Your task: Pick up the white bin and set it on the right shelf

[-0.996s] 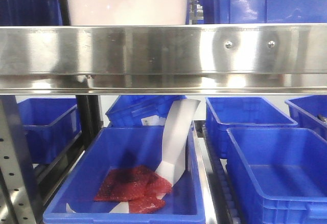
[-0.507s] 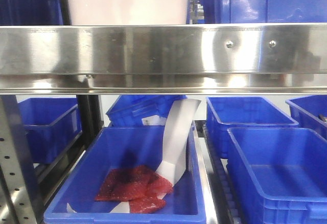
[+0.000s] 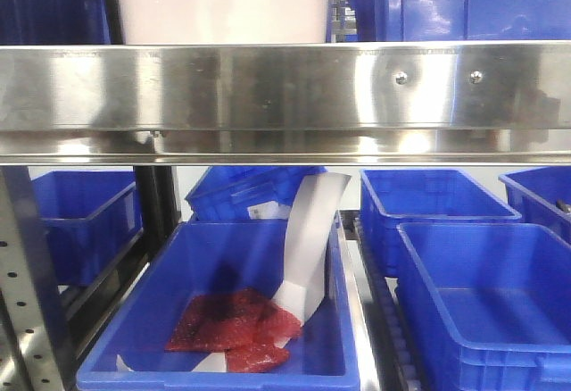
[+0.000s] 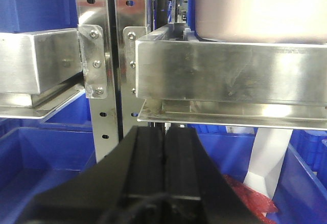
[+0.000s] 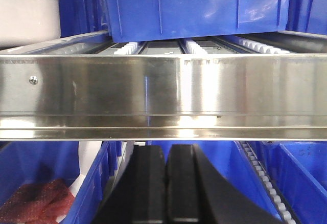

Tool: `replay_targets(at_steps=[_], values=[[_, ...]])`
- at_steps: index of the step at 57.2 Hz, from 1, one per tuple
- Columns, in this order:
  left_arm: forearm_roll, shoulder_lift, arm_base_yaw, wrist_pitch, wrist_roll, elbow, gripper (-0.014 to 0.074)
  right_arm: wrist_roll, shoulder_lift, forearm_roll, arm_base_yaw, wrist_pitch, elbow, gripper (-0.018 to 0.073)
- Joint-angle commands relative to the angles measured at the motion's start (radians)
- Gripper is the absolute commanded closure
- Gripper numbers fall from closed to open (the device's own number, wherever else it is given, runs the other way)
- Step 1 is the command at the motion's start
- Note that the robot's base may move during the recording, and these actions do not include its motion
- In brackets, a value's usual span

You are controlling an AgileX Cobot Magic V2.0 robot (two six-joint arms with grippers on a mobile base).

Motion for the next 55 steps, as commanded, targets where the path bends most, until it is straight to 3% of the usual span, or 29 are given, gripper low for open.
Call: replay_targets(at_steps=[1, 55], values=[[-0.003, -0.010, -0.006, -0.092, -0.009, 0.015, 0.0715, -0.003, -0.020, 0.004, -0.006, -0.099, -0.016, 0.0487], [-0.003, -0.010, -0.006, -0.092, -0.009, 0.015, 0.0716, -0.003, -0.020, 0.004, -0.006, -0.099, -0.016, 0.0487]])
